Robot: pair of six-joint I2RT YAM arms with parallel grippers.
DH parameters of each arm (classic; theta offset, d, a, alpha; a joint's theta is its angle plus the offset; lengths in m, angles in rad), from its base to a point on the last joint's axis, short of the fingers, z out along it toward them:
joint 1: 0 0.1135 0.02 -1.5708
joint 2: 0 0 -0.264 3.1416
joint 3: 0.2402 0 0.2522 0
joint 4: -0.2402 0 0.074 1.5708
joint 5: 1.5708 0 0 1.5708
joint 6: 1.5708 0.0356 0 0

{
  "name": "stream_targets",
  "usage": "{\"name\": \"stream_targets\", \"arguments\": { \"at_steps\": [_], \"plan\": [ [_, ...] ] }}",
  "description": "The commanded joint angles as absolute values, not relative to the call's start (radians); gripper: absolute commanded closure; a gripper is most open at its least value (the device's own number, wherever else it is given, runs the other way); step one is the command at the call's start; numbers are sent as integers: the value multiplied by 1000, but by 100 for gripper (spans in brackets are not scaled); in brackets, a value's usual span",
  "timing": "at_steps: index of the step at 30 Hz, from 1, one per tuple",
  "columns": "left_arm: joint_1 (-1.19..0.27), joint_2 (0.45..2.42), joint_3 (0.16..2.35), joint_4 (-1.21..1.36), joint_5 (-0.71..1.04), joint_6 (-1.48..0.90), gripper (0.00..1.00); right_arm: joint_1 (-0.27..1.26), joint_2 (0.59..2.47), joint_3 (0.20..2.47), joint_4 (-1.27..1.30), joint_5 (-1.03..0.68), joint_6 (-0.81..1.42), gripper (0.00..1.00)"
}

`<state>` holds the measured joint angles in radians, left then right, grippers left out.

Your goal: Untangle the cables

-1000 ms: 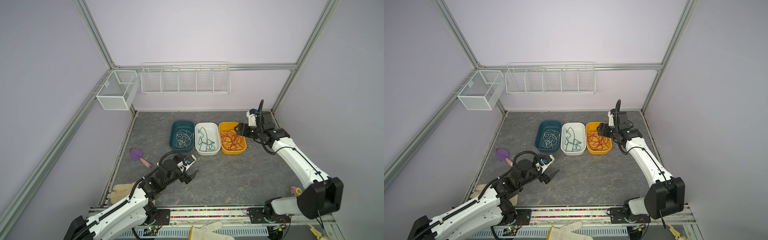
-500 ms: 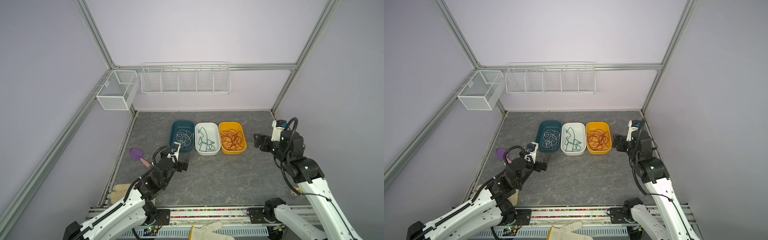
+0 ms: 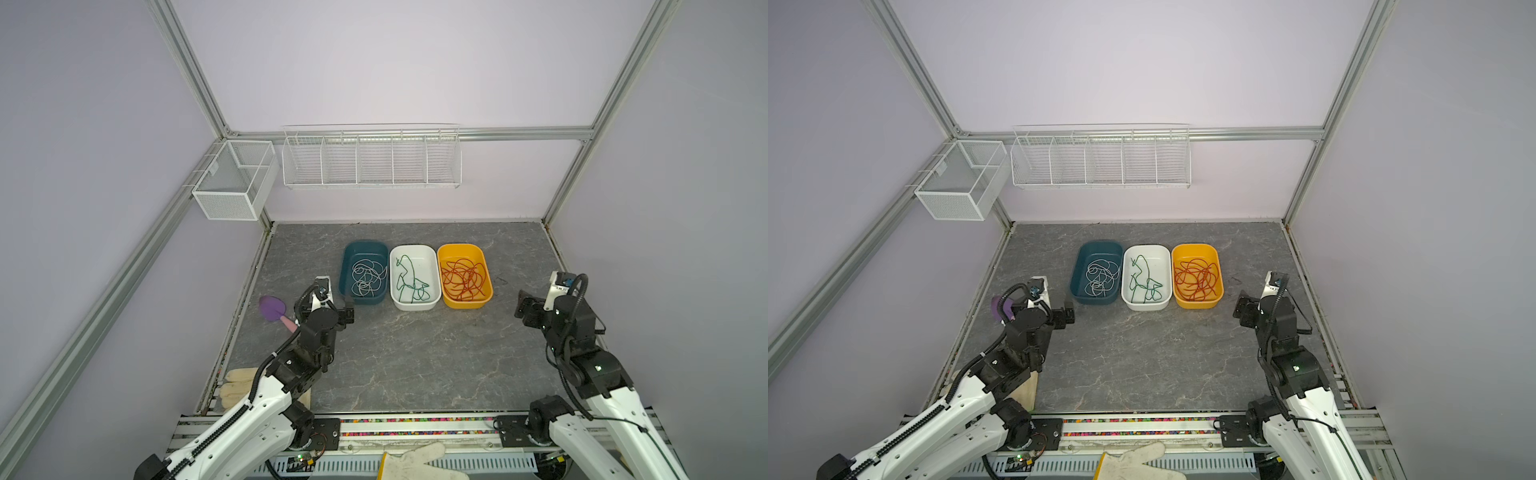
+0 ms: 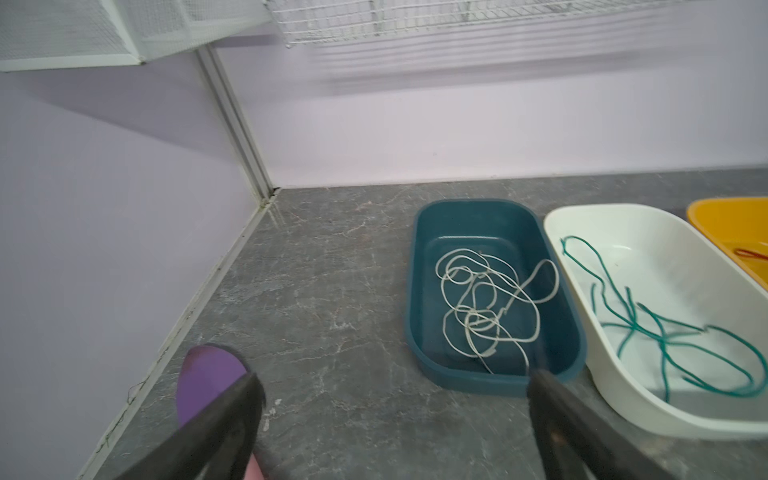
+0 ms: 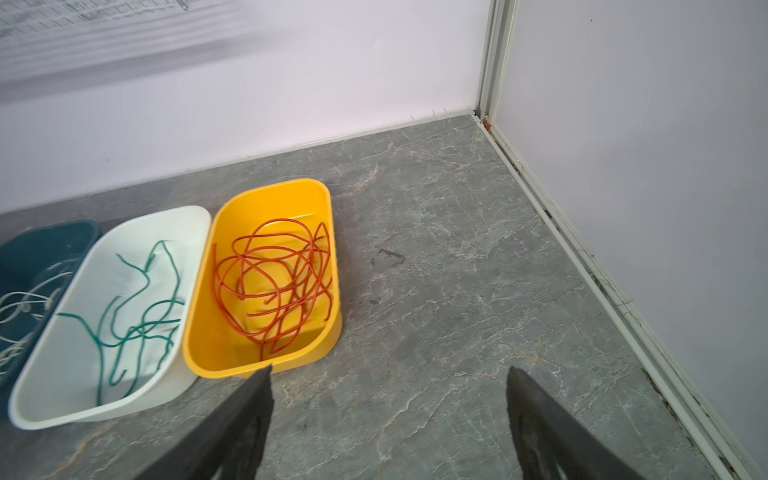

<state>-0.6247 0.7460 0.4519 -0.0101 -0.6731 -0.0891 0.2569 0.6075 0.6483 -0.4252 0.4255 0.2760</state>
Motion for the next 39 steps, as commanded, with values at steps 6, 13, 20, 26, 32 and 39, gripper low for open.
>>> {"name": "stream_targets", "arguments": {
  "at_steps": [6, 13, 20, 26, 32, 39],
  "plan": [
    [-427, 833, 351, 201, -632, -26, 1, 250, 616, 595, -303, 514, 223, 11],
    [-290, 968, 354, 290, -562, 15, 1, 249, 620, 588, -286, 524, 223, 11],
    [-245, 1135, 356, 401, -544, 24, 1, 246, 608, 571, -260, 537, 230, 11],
    [-235, 1198, 368, 486, -516, 21, 1, 245, 615, 566, -249, 517, 233, 11],
    [-215, 1230, 370, 539, -490, 11, 1, 243, 606, 566, -252, 526, 229, 11],
    [-190, 1263, 375, 591, -462, 19, 1, 243, 595, 558, -250, 503, 235, 11]
  ]
}}
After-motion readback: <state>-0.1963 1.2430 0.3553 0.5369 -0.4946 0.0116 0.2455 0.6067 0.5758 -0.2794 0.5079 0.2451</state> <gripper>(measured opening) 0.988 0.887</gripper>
